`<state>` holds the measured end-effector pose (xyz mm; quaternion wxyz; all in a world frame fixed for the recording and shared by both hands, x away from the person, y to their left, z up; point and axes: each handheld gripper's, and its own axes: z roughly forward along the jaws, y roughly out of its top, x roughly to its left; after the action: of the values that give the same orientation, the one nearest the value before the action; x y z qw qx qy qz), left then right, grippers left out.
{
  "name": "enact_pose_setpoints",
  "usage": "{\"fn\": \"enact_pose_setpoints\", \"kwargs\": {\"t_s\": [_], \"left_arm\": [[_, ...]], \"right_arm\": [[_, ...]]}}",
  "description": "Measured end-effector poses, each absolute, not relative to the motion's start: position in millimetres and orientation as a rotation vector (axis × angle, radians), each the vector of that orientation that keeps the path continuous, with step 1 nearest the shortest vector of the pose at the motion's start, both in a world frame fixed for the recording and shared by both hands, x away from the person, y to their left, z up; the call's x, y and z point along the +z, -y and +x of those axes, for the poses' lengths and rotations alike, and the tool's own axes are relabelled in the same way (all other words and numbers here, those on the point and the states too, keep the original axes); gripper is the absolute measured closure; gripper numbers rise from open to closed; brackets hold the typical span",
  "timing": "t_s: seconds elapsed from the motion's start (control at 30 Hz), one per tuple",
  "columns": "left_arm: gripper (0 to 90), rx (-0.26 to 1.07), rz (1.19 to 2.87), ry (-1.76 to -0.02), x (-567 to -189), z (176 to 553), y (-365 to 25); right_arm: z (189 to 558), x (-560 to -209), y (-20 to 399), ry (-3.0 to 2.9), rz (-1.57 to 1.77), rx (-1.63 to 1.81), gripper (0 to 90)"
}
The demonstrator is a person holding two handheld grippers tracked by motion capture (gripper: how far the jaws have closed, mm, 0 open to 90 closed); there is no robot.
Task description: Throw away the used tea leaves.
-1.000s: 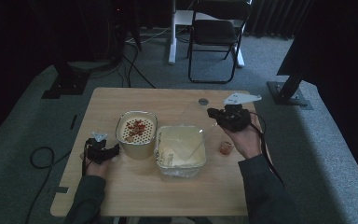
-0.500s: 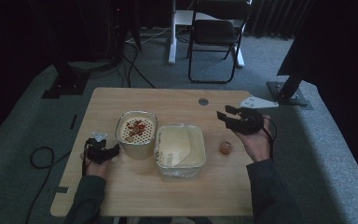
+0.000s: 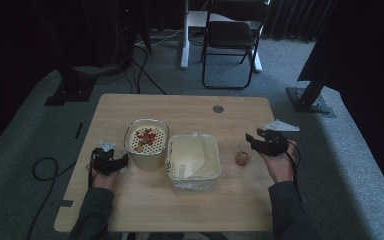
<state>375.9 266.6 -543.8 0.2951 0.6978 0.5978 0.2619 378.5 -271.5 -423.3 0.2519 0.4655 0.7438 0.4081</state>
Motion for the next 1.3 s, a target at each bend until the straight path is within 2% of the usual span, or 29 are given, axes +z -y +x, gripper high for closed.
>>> {"fn": "enact_pose_setpoints", "kwargs": {"t_s": [0.23, 0.43, 0.7, 0.77, 0.8, 0.83, 0.9, 1.3], "left_arm": [[29.5, 0.697, 1.857, -1.591, -543.8, 376.0, -266.5], [29.5, 0.697, 1.857, -1.591, -543.8, 375.9, -266.5], [29.5, 0.697, 1.857, -1.591, -543.8, 375.9, -266.5], [29.5, 0.697, 1.856, -1.591, -543.8, 375.9, -266.5], [29.5, 0.697, 1.856, -1.591, -543.8, 375.9, -266.5], [29.5, 0.697, 1.856, -1.591, -543.8, 375.9, -266.5], [29.5, 0.695, 1.857, -1.59, -543.8, 376.0, -266.5], [29.9, 0.699, 1.849, -1.572, -543.2, 375.1, -269.6]], "right_arm": [[383.0, -456.1, 294.7, -2.024, 1.387, 1.066, 46.4], [385.4, -470.8, 303.7, -2.043, 1.435, 1.058, 52.6], [387.5, -475.2, 302.4, -2.079, 1.44, 1.102, 62.2], [389.1, -475.3, 300.7, -2.088, 1.444, 1.107, 69.3], [389.1, -475.3, 300.7, -2.088, 1.444, 1.107, 69.3], [392.1, -475.2, 299.4, -2.1, 1.46, 1.095, 76.4], [394.2, -473.7, 298.1, -2.107, 1.466, 1.085, 82.0], [406.7, -460.5, 287.7, -2.076, 1.492, 1.092, 85.4]]}}
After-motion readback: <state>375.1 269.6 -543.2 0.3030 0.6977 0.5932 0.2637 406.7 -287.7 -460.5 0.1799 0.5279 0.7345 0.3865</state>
